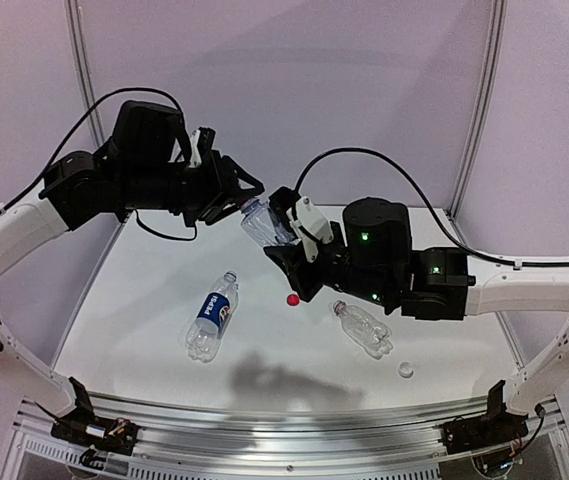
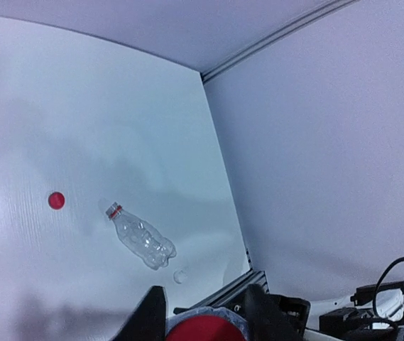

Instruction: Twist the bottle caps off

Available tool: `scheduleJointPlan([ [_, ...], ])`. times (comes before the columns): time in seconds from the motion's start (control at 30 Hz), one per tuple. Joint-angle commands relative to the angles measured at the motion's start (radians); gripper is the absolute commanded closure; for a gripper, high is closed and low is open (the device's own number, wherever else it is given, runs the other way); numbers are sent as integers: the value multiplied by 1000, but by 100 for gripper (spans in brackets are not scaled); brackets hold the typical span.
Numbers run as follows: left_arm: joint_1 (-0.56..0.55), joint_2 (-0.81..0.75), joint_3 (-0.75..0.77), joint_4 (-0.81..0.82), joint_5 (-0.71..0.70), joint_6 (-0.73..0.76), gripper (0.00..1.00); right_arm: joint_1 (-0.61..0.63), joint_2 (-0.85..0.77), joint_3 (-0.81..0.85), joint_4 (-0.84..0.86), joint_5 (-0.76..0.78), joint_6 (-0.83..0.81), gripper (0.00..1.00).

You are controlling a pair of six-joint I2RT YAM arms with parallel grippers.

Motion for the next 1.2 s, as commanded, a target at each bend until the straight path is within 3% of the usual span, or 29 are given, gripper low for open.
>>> scheduleJointPlan([
  [0.0, -23, 20, -22, -56, 92, -5, 46, -7, -4, -36, 27, 8, -26, 100],
  [0.07, -23, 9, -39, -7, 103, 19, 27, -7, -22, -65, 59, -33, -8, 100],
  [0.2, -17, -26, -70, 57, 101, 86, 4, -7, -60, -119, 73, -49, 59, 100],
  [0.47, 25, -159, -305, 345, 238, 154, 1, -9, -196, -271, 225, -159, 166, 100],
  [0.8, 20, -146, -309, 489, 383, 222, 14, -10, -217, -321, 345, -304, 261, 100],
  [1.17, 2, -90, -273, 503, 424, 214, 51, -9, -206, -306, 341, -312, 264, 100],
])
